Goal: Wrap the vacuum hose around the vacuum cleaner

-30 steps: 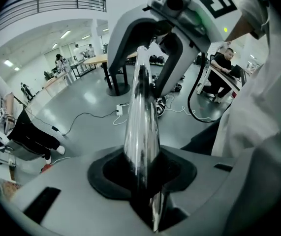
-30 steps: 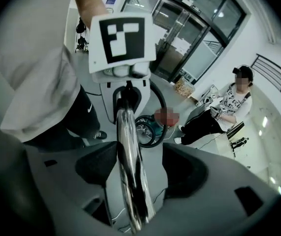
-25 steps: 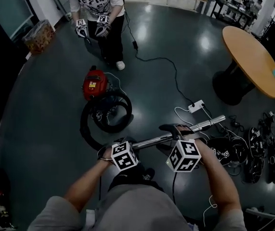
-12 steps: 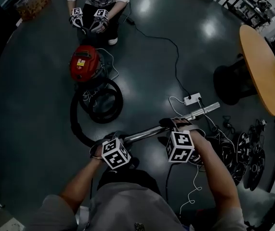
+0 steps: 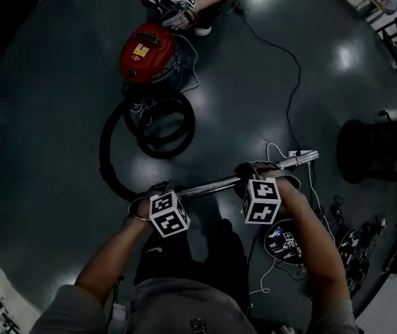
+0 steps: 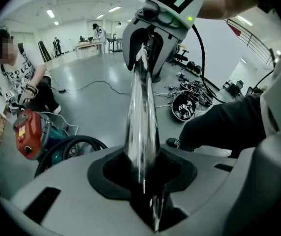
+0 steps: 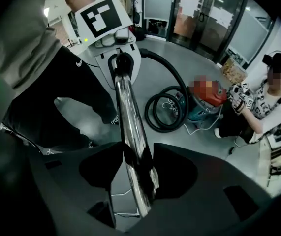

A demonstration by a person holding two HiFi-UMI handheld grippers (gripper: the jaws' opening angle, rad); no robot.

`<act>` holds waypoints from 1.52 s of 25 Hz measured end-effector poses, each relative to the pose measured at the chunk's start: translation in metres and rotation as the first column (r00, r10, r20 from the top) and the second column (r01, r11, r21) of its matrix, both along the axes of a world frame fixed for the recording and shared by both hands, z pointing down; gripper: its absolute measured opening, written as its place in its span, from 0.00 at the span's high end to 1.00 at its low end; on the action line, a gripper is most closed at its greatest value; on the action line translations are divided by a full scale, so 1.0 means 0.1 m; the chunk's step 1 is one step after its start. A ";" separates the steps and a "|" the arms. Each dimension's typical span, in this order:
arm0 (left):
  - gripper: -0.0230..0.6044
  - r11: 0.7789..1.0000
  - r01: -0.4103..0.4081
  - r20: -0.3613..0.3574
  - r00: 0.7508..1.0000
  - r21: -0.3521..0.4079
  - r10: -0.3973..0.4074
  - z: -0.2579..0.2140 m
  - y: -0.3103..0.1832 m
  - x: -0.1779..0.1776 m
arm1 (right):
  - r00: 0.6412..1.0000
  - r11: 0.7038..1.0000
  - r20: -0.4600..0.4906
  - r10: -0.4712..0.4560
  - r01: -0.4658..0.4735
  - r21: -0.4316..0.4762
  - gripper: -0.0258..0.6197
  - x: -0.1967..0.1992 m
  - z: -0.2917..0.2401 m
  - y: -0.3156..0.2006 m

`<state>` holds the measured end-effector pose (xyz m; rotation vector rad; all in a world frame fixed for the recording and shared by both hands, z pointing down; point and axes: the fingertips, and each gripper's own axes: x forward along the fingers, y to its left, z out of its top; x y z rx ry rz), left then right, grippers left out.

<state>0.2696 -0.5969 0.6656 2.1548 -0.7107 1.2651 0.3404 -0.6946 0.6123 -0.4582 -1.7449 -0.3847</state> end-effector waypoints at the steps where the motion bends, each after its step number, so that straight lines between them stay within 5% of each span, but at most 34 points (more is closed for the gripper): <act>1: 0.74 1.000 0.000 -0.002 1.000 -0.019 0.000 0.16 0.02 0.00 | 1.000 0.999 0.002 -0.031 0.031 -0.021 0.66 0.00 0.17 0.02; 8: 0.74 0.993 0.005 0.023 1.000 -0.121 -0.002 1.33 0.26 0.01 | 0.985 0.982 0.060 -0.159 0.164 -0.097 0.70 0.07 1.45 0.23; 16: 0.74 0.992 0.060 0.100 0.994 -0.107 -0.049 2.79 0.11 -0.07 | 0.971 0.972 0.070 -0.227 0.231 -0.045 0.70 -0.02 2.98 0.07; 22: 0.73 0.983 0.072 0.009 0.997 -0.169 -0.071 3.79 0.13 -0.09 | 0.967 0.968 0.059 -0.249 0.251 -0.025 0.71 -0.12 4.01 0.07; 32: 0.73 0.990 0.040 0.112 0.993 -0.133 -0.025 5.08 0.03 -0.21 | 0.960 0.960 0.009 -0.279 0.280 -0.034 0.72 -0.21 5.43 -0.01; 38: 0.72 0.991 0.085 0.102 0.992 -0.099 -0.075 5.53 0.01 -0.27 | 0.956 0.955 -0.019 -0.293 0.292 -0.046 0.72 -0.27 5.82 -0.04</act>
